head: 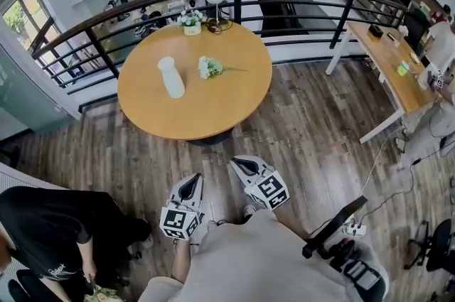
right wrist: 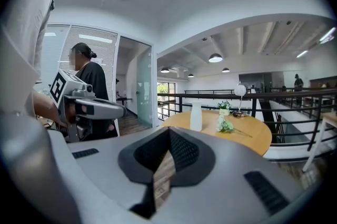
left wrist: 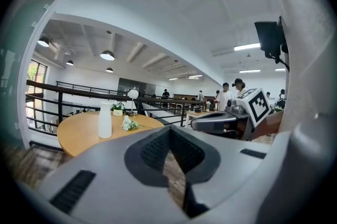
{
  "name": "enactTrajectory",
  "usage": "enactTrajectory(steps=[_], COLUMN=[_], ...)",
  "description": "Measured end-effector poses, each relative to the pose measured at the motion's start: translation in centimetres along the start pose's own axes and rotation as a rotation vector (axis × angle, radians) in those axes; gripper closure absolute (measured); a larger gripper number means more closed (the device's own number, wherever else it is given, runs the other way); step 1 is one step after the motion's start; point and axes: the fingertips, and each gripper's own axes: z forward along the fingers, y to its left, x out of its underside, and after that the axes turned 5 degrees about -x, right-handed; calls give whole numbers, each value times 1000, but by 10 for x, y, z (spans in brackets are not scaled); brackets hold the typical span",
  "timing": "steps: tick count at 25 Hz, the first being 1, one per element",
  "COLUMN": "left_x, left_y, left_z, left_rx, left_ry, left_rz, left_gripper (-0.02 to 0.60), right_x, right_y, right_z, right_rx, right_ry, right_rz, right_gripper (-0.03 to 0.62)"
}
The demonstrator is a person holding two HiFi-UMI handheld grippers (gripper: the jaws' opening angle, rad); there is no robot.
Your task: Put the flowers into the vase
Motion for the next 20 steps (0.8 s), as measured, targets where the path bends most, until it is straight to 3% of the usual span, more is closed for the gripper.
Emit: enactTrajectory(steps=[20], left_x=[0], left_y=[-39], left_z=[67], left_rx=[-34], left_ry=[43], left_rz=[21], left_gripper=[575], right_x=[23], right_y=[-70], right_z=[-21], right_rx=[-50], right_ry=[30], right_rz=[14], right_gripper=[586])
